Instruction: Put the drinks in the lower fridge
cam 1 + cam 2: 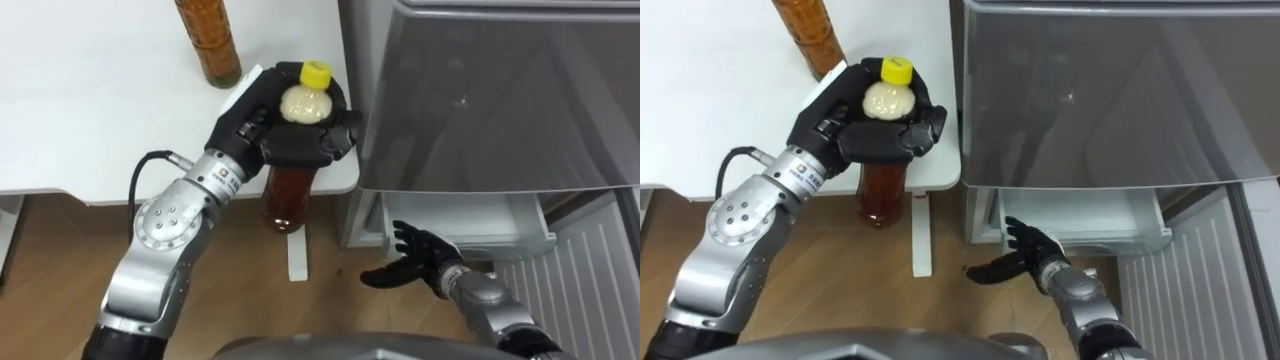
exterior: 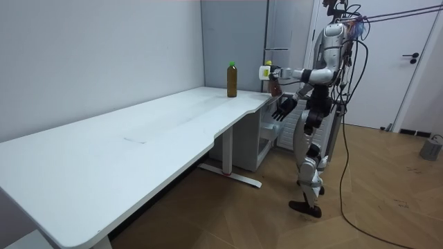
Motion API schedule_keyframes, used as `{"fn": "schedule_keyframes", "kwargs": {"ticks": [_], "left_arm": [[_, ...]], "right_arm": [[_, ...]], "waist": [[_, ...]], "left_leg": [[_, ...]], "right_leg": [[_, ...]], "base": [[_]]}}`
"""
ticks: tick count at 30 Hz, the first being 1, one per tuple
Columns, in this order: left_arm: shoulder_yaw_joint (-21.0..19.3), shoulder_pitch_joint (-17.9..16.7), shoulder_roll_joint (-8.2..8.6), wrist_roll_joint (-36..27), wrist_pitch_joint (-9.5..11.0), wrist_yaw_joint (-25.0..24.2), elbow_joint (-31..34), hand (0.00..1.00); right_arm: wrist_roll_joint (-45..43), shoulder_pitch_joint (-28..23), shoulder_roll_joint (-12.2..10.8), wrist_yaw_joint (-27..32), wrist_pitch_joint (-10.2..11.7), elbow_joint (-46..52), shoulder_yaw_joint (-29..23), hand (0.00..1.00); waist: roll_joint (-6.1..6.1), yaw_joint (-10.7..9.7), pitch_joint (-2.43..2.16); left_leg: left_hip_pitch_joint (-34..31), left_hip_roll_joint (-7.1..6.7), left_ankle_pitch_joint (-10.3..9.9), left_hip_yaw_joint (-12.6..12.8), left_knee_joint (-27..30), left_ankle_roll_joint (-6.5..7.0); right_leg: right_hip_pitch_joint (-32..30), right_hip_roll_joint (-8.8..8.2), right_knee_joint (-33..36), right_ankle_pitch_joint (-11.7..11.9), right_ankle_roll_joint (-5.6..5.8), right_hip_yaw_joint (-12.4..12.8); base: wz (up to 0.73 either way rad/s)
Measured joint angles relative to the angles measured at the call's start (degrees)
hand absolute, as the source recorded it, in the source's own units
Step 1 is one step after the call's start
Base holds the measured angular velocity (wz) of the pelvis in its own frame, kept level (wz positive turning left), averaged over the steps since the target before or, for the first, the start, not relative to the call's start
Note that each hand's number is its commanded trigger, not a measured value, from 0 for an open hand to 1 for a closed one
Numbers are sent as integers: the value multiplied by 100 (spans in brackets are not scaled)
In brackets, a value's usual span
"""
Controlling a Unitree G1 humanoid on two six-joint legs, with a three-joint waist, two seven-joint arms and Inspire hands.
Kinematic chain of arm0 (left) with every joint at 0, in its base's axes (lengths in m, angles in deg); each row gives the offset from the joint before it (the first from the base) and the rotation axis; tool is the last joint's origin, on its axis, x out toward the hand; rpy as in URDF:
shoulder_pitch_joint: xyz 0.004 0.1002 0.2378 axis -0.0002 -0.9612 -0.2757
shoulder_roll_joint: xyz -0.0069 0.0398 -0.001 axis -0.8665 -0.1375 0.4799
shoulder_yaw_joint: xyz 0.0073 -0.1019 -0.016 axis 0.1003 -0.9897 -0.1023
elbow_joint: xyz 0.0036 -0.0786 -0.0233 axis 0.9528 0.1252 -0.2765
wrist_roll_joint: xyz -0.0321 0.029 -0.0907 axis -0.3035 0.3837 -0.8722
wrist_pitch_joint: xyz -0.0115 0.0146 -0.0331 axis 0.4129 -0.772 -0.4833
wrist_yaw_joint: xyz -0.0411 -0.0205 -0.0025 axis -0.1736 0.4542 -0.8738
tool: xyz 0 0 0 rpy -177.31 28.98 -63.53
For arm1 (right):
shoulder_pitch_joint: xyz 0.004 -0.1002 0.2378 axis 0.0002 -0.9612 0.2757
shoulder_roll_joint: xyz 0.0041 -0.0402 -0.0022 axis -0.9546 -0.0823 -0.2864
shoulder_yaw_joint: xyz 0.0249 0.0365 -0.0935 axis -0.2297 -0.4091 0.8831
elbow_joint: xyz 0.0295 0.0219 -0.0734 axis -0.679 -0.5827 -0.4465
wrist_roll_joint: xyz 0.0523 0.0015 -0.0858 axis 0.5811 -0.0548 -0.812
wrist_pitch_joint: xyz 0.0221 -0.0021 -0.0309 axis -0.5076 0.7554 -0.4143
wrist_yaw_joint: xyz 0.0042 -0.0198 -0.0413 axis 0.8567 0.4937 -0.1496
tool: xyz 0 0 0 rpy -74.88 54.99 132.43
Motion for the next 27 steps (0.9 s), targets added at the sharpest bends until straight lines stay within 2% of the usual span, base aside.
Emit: {"fn": "schedule_keyframes", "kwargs": {"ticks": [7,13,16,20,27], "left_arm": [[6,-160,0,22,9,-79,-133,100],[8,-194,-32,13,9,-278,-133,100],[177,-201,-96,9,9,-281,-133,100],[391,-273,-113,-98,10,-314,-191,100],[471,-377,-134,-193,10,-307,-538,100]], "right_arm": [[-116,-114,32,-915,-62,799,365,0],[-96,-279,104,-1487,-250,1488,561,0],[123,-300,181,-1739,-271,1719,759,0],[198,-301,202,-2073,-324,1911,829,0],[284,-301,203,-2480,-380,1952,852,0]], "waist": [[2,22,-3],[-9,87,-8],[-18,112,-9],[-61,152,-13],[-167,175,-21]], "left_leg": [[-21,0,0,1,28,0],[-56,6,0,4,56,0],[-79,6,0,3,65,0],[-88,12,1,-4,65,-1],[-125,11,-1,-12,85,-3]], "right_leg": [[-56,-2,28,1,-2,21],[-104,-9,97,1,-2,22],[-97,-10,109,1,-2,19],[-89,0,109,3,-4,14],[-100,3,108,3,-5,12]], "base": [[-2],[0],[0],[1],[1]]}}
